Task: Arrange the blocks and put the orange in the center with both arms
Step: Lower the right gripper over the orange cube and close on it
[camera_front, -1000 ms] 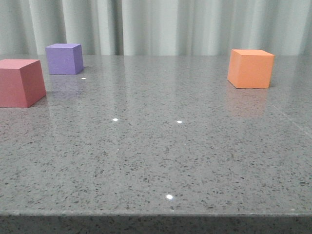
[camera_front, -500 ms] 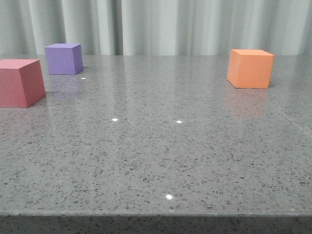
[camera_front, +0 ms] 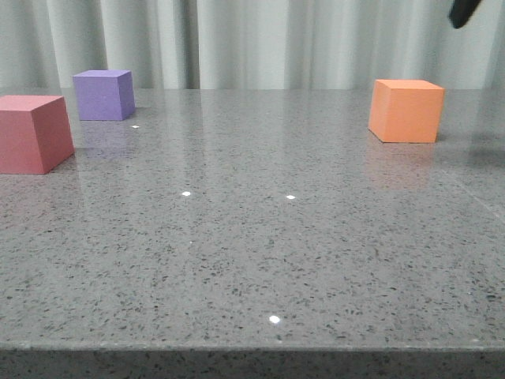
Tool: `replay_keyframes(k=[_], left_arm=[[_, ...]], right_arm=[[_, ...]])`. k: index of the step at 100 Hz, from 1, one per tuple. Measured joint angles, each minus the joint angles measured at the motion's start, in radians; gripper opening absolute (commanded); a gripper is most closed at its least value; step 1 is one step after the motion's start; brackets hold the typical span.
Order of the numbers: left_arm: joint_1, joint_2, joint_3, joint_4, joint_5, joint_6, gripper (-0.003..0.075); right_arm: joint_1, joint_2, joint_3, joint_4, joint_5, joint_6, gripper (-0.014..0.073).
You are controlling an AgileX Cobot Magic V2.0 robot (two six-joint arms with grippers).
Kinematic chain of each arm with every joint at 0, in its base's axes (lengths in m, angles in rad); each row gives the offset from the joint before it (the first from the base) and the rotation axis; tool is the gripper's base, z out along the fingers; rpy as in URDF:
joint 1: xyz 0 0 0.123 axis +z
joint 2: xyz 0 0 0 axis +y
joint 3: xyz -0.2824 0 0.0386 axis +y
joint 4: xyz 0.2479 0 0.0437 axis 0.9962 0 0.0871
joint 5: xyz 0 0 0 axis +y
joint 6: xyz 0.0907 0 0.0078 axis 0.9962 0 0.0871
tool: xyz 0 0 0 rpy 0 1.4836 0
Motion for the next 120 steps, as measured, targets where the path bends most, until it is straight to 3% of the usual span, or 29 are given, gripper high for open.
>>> replay_keyframes(k=[41,91,98,111,120], left_arm=[[0.0,0.0,0.0,0.0,0.0,0.0,-0.002],[0.0,0.0,0.0,0.0,0.0,0.0,-0.002],[0.0,0.0,0.0,0.0,0.0,0.0,-0.002],[0.0,0.0,0.0,0.0,0.0,0.0,-0.002],[0.0,0.0,0.0,0.0,0.0,0.0,-0.002]], right_arm=[[0.032,0.256,-0.226,-0.007,-0.001,0.0,0.0594],[0.045,0.395,-0.283,-0.028,-0.021,0.0,0.0588],[0.045,0.415,-0.283,-0.028,-0.023,0.0,0.0535],[0.045,0.433,-0.283,-0.028,-0.023,0.0,0.0337],[0.045,0.433,-0.283,-0.028,-0.023,0.0,0.0311]])
